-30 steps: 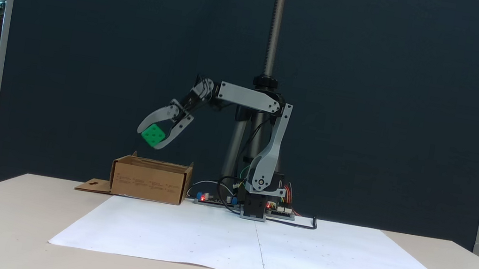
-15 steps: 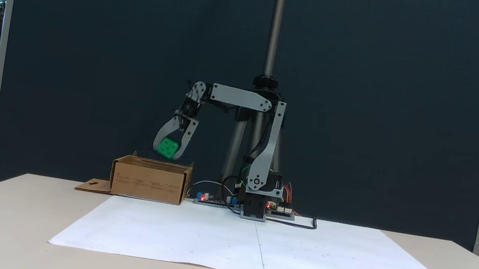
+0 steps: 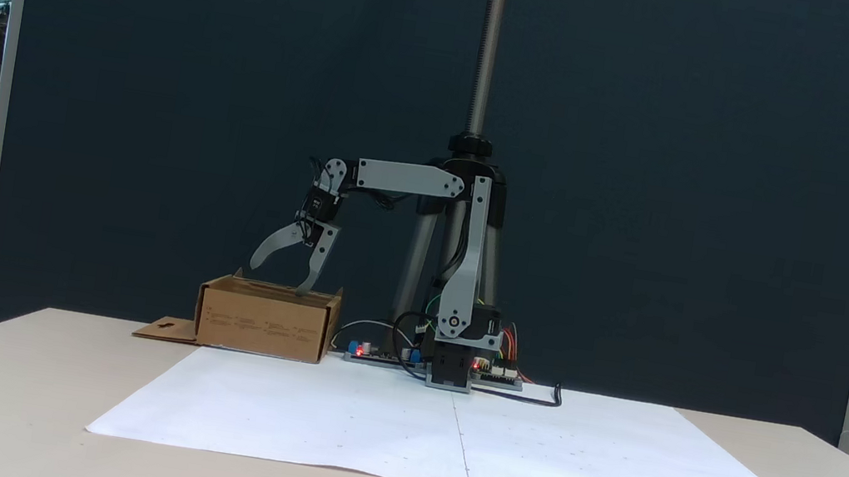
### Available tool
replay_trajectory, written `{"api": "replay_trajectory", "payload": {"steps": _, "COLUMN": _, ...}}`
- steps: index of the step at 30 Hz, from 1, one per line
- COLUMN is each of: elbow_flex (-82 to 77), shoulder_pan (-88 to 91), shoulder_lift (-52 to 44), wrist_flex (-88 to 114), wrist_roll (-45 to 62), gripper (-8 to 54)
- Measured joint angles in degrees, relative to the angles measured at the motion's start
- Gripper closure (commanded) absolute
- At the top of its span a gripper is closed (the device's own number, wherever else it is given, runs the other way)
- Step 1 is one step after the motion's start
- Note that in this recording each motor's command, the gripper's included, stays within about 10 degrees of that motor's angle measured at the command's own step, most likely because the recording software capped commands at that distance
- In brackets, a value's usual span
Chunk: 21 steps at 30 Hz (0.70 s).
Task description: Grasp a green dice and put it in the bin.
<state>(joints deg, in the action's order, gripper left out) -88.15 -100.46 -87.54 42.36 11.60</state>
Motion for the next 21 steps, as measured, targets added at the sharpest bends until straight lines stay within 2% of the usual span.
{"api": "replay_trajectory", "payload": {"steps": 3, "elbow_flex": 0.09, "shoulder_pan": 0.00, "shoulder_lift": -0.09, "wrist_flex": -1.05, "wrist_roll": -0.26, "gripper": 3.8}}
{"api": "replay_trajectory", "payload": {"steps": 7, "elbow_flex": 3.52, "shoulder_pan": 2.64, "shoulder_lift": -1.05, "wrist_flex": -2.99, "wrist_roll": -6.06, "gripper": 3.9}}
{"api": "replay_trajectory", "payload": {"steps": 12, "elbow_flex": 6.59, "shoulder_pan": 19.42, "shoulder_lift": -1.23, "wrist_flex": -8.61, "wrist_roll": -10.46, "gripper": 3.8}}
{"api": "replay_trajectory", "payload": {"steps": 18, "elbow_flex": 6.59, "shoulder_pan": 37.88, "shoulder_lift": -3.08, "wrist_flex": -14.15, "wrist_roll": -10.72, "gripper": 3.7}}
{"api": "replay_trajectory", "payload": {"steps": 21, "elbow_flex": 6.59, "shoulder_pan": 45.00, "shoulder_lift": -5.36, "wrist_flex": -14.33, "wrist_roll": -10.72, "gripper": 1.4}}
